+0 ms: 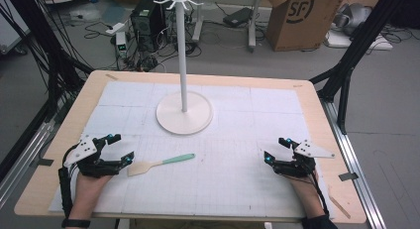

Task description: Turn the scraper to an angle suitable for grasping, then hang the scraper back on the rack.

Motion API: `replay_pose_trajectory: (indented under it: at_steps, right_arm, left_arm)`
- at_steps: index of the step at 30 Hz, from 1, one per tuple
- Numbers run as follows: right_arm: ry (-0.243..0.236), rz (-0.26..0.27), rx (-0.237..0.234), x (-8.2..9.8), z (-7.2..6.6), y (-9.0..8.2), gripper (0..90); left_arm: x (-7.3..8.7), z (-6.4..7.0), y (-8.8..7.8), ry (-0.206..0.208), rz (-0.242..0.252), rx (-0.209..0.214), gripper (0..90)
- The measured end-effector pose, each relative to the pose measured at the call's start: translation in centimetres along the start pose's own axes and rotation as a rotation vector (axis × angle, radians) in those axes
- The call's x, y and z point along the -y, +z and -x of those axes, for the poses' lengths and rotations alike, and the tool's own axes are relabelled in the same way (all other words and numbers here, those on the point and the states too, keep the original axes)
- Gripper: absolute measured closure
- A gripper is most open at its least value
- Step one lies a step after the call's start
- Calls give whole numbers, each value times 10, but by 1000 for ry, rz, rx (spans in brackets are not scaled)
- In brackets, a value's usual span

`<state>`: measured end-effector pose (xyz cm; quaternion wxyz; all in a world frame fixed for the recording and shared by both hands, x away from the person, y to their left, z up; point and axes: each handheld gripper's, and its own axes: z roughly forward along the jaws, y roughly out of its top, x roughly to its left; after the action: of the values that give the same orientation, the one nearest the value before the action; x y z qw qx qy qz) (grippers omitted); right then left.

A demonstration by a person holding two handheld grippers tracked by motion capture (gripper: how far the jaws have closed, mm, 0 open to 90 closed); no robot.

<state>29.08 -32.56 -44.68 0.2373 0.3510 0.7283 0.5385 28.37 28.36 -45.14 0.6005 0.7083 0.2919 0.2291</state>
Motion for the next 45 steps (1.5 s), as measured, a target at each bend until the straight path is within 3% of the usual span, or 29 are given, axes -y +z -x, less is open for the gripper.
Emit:
replay_pose_trajectory:
  at_steps: [11, 14, 19, 26, 29, 34, 37, 38, 39, 43, 45]
  right_arm:
    - [2, -7, -3, 1, 0, 0, 173]
    - [8, -1, -3, 1, 1, 0, 173]
    - [2, 0, -3, 1, 1, 1, 173]
    - [7, -3, -1, 1, 1, 1, 173]
    - [5, -7, -5, 1, 1, 1, 174]
    - [9, -4, -4, 1, 2, 1, 176]
    - [10, -7, -6, 1, 1, 1, 177]
    - [9, -7, -5, 1, 1, 1, 178]
    - [9, -7, -6, 1, 1, 1, 178]
    - [10, -8, -6, 1, 1, 1, 182]
    - [10, -8, -6, 1, 1, 1, 183]
  left_arm:
    - [0, -2, -1, -34, 8, 2, 169]
    - [-6, -1, -1, -40, -31, 4, 165]
    - [-19, 8, 1, -19, -45, 86, 162]
    - [-28, 25, 25, 38, -128, 192, 164]
    - [-29, 31, 36, 67, -166, 208, 165]
    - [-25, 37, 53, 79, -256, 249, 181]
    - [-23, 38, 59, 80, -297, 267, 259]
    - [-23, 38, 59, 80, -297, 267, 265]
    - [-21, 40, 63, 93, -333, 258, 290]
    - [-17, 42, 70, 106, -387, 254, 345]
    - [-16, 44, 74, 111, -418, 258, 449]
